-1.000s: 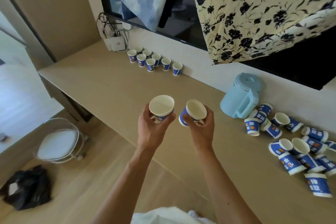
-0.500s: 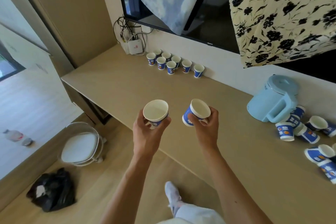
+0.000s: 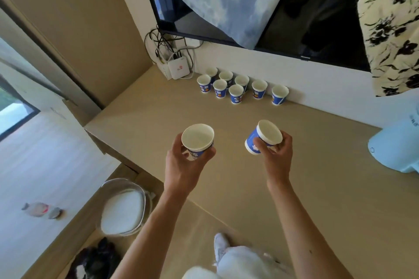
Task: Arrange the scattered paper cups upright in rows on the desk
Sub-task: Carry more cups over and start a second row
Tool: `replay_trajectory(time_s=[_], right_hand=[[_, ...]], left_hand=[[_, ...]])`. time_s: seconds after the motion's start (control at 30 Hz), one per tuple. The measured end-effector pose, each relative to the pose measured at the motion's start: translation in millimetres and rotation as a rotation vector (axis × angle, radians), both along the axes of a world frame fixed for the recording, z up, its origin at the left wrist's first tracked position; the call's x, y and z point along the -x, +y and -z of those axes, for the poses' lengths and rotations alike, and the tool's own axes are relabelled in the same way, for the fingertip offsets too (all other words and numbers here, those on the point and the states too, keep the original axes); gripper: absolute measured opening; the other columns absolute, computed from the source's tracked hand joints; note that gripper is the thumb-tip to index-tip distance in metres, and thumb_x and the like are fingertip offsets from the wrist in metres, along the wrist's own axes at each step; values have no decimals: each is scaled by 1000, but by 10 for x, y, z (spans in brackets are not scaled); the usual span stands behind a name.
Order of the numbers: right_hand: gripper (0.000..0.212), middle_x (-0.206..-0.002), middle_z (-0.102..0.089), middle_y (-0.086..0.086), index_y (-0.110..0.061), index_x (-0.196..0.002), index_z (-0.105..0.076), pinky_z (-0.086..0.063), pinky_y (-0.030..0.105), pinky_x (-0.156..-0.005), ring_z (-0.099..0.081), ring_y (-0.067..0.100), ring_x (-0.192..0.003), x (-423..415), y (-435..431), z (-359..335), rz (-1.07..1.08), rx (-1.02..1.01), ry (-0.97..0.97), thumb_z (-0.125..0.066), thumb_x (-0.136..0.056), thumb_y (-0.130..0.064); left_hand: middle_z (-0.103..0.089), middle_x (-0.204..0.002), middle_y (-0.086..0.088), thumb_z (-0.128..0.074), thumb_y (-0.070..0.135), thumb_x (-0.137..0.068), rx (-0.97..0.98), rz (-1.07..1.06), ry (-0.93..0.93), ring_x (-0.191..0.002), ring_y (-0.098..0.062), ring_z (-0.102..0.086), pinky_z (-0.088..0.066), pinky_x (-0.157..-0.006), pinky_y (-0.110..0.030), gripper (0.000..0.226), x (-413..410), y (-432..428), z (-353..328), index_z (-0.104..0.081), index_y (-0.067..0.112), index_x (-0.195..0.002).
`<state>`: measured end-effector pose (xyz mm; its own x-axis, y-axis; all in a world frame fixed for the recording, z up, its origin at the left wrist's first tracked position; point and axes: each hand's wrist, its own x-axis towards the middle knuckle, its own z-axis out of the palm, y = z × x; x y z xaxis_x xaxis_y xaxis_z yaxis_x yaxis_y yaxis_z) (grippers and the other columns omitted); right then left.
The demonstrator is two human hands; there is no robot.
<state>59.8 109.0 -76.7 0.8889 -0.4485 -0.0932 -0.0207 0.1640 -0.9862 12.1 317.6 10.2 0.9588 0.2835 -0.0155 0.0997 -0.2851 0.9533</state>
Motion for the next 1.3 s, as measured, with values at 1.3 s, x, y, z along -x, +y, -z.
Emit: replay_trajectory(time_s=[1.3], right_hand=[[62,-101,-64,-21,-25,-115,-54,-52,16,-75,-65,-6,-89,-2947,2,1822,214,470,48,-88,-63,-22]], left_hand=[[-73,-109,18,-85,43,-62,4,548,-68,-98,-7,-72,-57,-80,-18,57,-2972,154,2336,-61,43,-115]])
